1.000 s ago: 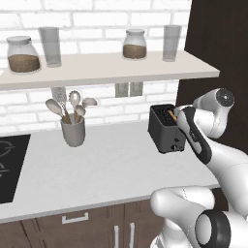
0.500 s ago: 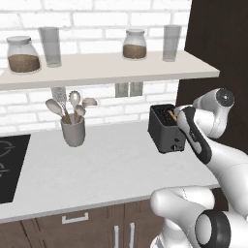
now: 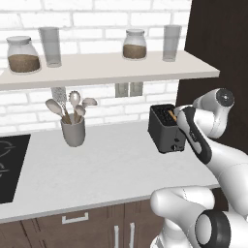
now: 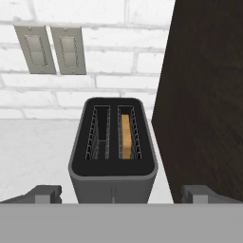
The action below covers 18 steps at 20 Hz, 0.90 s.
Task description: Start the toaster. Once the lever pops up, take the bread to the plate on the dining counter.
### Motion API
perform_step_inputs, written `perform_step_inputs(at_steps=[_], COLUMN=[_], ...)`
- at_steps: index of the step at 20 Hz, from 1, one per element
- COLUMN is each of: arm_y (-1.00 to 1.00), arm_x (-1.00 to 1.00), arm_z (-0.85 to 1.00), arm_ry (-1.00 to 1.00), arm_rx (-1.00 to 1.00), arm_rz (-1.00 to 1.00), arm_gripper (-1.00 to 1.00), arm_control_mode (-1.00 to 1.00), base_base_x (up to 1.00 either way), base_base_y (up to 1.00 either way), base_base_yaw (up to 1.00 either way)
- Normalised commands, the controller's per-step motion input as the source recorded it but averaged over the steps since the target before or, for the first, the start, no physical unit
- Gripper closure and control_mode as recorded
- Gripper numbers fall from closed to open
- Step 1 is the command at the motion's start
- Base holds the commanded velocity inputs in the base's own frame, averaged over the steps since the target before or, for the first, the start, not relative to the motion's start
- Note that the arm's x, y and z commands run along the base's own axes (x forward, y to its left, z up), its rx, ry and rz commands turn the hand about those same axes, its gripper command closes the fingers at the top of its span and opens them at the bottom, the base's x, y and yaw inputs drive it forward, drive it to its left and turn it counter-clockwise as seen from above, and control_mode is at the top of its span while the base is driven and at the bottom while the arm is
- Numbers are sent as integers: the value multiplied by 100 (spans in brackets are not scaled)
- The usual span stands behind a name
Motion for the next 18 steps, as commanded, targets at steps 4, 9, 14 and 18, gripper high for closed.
perform_step_inputs(at_steps=[4, 9, 14, 18], arm_y=[0, 0, 0, 0], arm_x=[0, 0, 0, 0], arm_z=[0, 0, 0, 0], arm_ry=[0, 0, 0, 0], arm_rx=[0, 0, 0, 0], arm_rz=[0, 0, 0, 0], arm_gripper=[-100, -100, -100, -100], arm_control_mode=[-100, -100, -100, -100], base_base_x=[0, 0, 0, 0], base_base_y=[0, 0, 0, 0], base_base_yaw=[0, 0, 0, 0])
